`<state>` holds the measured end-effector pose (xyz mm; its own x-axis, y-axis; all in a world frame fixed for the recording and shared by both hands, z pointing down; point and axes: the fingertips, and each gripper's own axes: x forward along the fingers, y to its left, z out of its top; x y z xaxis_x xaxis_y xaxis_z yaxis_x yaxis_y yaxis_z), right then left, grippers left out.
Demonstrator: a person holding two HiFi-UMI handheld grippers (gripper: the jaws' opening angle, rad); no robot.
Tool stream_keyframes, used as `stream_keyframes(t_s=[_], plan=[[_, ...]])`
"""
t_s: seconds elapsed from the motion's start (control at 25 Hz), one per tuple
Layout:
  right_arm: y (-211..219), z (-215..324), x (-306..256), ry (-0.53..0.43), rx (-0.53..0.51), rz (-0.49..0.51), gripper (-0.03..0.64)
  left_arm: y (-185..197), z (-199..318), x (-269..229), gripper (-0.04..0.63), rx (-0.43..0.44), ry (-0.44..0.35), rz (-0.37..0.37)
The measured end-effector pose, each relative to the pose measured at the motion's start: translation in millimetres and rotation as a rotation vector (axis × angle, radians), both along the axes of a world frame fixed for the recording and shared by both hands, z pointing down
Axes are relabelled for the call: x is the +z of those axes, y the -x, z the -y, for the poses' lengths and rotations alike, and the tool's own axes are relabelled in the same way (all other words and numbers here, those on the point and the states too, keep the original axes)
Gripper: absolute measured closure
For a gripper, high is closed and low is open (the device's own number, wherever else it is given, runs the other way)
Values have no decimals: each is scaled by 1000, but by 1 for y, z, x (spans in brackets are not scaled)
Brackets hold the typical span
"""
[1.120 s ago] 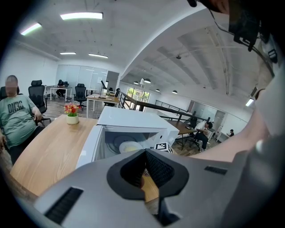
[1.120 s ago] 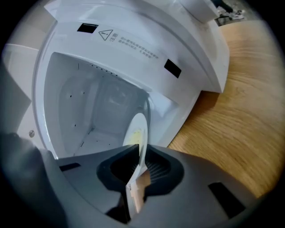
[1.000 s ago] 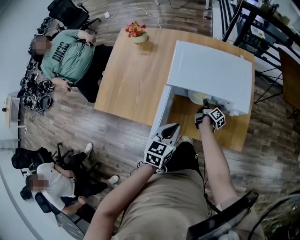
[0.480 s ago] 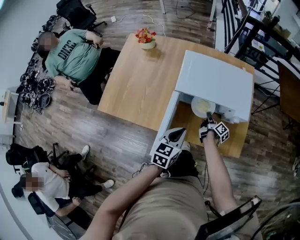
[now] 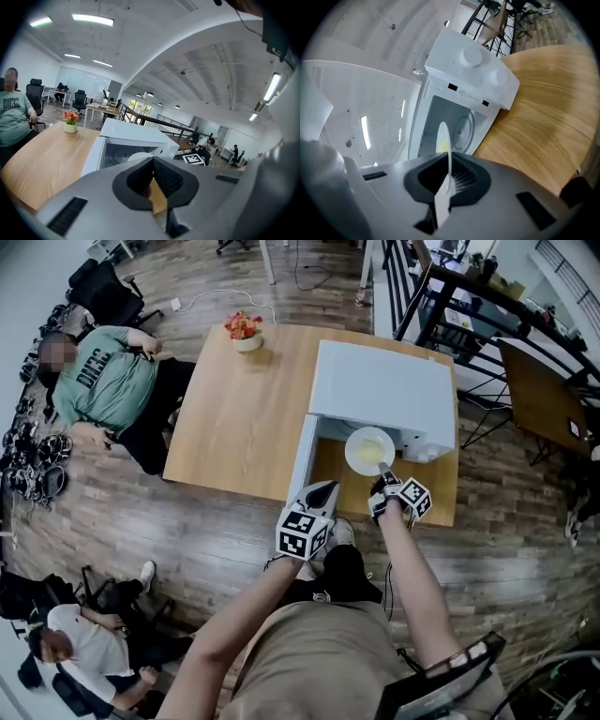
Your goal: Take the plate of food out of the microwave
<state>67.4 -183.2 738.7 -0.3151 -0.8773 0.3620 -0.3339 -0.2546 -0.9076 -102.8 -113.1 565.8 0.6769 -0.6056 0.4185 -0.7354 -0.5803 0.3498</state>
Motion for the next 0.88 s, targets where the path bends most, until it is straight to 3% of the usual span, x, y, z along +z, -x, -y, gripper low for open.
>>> stream_keyframes(t_s=[0.44, 0.88], plan=[[-36, -44, -75, -89, -58, 6, 603, -17, -10, 2, 591, -29, 11, -45], [-49, -47, -131, -152, -233, 0, 603, -39, 1, -2, 591, -116, 24, -31]])
